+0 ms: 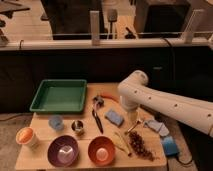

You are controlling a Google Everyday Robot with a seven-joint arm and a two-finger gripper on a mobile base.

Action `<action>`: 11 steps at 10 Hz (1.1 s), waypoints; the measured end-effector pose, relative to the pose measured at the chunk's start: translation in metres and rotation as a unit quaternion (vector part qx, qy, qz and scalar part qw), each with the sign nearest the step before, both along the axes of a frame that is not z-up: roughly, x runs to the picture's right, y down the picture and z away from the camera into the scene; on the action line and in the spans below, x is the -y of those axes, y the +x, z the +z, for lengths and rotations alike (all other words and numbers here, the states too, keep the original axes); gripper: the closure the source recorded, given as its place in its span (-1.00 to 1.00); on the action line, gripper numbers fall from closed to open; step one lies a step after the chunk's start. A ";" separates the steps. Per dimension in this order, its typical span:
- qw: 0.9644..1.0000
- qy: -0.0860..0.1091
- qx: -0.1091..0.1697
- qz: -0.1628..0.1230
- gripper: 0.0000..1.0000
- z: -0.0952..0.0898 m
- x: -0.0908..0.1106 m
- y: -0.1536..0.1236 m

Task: Wipe tray with sponge

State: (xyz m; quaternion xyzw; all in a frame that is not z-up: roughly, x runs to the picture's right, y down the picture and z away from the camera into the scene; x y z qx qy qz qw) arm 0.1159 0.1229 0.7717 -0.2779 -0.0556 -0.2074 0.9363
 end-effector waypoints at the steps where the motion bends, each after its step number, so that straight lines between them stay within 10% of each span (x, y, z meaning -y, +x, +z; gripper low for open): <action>1: 1.000 -0.001 0.004 -0.005 -0.60 0.003 -0.001 -0.003; 11: 0.999 -0.019 0.040 -0.013 -0.60 0.041 -0.018 -0.019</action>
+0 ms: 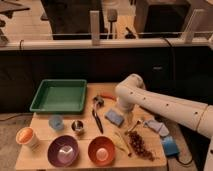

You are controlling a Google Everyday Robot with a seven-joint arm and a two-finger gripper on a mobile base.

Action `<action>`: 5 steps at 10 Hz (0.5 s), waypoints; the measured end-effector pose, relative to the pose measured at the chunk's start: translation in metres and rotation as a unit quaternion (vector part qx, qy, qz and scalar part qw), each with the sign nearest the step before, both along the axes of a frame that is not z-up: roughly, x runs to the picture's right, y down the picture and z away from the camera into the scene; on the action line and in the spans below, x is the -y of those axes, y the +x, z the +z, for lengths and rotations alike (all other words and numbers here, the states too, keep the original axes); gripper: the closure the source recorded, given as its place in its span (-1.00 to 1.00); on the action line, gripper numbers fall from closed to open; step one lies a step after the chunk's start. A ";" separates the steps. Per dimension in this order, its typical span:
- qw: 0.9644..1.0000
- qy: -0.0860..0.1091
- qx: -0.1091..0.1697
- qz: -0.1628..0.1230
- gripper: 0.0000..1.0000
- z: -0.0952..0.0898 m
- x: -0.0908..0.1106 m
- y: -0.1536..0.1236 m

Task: Wipe tray with sponge

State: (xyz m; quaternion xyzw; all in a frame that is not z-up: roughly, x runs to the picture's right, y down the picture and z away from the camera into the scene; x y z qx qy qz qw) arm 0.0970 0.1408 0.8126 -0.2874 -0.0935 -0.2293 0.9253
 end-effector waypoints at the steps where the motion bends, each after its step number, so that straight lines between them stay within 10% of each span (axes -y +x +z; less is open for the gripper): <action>1: 1.000 -0.003 0.002 0.006 -0.60 0.006 -0.004 -0.002; 5: 0.999 -0.010 0.004 0.047 -0.60 0.024 -0.015 -0.005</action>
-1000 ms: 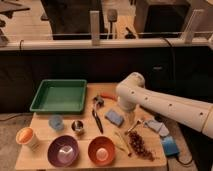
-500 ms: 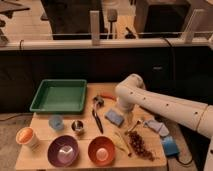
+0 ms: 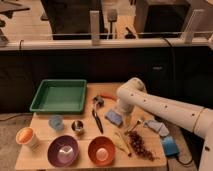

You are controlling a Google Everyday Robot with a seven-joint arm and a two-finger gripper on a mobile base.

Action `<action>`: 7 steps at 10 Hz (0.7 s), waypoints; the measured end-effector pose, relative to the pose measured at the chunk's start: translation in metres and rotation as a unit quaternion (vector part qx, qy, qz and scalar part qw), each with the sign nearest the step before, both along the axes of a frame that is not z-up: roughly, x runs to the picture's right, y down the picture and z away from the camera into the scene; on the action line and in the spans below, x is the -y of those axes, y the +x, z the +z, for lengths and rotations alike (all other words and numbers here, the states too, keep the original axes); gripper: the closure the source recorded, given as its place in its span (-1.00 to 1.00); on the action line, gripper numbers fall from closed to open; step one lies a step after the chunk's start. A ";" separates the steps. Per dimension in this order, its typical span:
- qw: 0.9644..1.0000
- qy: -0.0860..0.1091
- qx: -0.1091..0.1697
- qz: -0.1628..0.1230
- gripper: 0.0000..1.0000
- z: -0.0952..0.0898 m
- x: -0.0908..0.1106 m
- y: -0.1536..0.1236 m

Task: Wipe tray with sponge

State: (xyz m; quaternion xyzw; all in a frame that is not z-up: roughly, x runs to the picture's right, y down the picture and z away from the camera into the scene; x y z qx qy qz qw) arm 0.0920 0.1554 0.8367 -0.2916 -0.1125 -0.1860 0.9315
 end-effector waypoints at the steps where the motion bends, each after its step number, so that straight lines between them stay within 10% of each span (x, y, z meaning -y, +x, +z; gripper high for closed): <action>1: 1.000 -0.002 0.000 0.010 -0.60 0.004 -0.003 -0.001; 7: 0.998 -0.013 -0.002 0.057 -0.60 0.021 -0.014 -0.004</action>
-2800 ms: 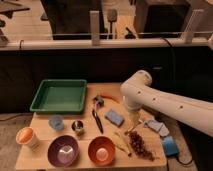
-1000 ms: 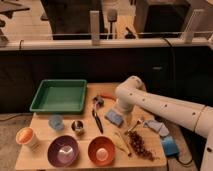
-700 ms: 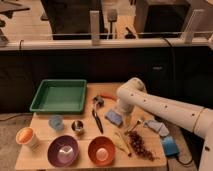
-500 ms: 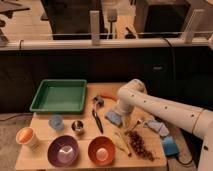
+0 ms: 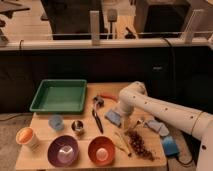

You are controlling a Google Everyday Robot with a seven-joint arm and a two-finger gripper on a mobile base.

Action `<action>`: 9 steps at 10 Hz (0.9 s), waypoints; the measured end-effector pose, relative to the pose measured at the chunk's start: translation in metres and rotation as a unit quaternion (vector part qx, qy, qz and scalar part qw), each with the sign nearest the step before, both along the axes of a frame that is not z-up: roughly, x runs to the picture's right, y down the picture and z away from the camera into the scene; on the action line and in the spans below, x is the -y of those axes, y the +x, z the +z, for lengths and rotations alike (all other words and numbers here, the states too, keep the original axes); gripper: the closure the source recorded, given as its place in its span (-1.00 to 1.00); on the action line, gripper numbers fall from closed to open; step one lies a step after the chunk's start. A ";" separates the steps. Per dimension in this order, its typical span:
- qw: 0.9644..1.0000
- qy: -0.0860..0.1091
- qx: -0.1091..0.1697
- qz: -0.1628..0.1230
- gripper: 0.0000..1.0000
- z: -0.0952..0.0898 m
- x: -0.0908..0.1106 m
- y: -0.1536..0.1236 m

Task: Wipe tray with sponge

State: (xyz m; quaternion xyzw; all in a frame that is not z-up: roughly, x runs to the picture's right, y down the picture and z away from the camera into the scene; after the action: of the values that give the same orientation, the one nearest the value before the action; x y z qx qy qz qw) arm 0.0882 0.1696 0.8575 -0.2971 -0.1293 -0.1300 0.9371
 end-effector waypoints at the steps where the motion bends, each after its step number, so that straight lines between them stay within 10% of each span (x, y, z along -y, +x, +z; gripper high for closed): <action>1: 1.000 -0.001 -0.001 0.006 -0.60 0.002 -0.001 -0.001; 9: 0.999 -0.008 -0.009 0.049 -0.60 0.018 -0.014 -0.003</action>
State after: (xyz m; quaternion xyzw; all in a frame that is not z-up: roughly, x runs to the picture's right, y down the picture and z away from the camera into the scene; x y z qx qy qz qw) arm 0.0851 0.1838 0.8755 -0.2995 -0.1360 -0.0803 0.9409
